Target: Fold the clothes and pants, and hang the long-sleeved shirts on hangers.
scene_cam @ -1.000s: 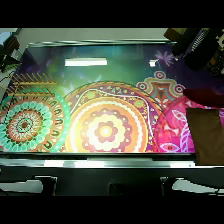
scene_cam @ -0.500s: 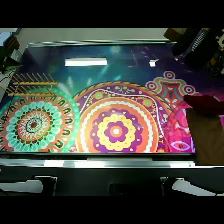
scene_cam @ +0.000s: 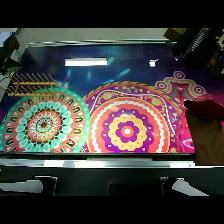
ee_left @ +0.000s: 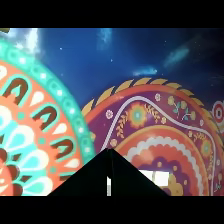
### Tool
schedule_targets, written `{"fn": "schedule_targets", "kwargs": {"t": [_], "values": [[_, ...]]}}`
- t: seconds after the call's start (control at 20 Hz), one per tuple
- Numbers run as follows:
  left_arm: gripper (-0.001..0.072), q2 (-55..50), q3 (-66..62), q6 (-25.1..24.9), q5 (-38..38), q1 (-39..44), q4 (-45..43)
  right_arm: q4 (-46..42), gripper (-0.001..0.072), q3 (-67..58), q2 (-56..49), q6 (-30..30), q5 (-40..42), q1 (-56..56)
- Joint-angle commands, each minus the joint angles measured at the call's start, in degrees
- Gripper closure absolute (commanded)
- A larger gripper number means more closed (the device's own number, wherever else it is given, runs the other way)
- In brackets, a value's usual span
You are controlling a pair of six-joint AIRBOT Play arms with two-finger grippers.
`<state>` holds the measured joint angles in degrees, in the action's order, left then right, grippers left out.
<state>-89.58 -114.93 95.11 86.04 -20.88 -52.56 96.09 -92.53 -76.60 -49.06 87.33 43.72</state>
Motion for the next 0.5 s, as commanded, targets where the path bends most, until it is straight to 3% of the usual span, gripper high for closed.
{"fn": "schedule_targets", "kwargs": {"t": [0.0, 0.45], "values": [[0.0692, -0.02, 0.02, -0.22, 0.11, 0.02, -0.04, -7.41, 0.0683, 6.69, 0.24, -5.92, 2.86, 0.0], [0.0692, -0.02, 0.02, -0.87, 0.07, 0.02, -0.07, -19.3, 0.0683, 28.81, 0.31, -7.52, -0.07, 0.0]]}}
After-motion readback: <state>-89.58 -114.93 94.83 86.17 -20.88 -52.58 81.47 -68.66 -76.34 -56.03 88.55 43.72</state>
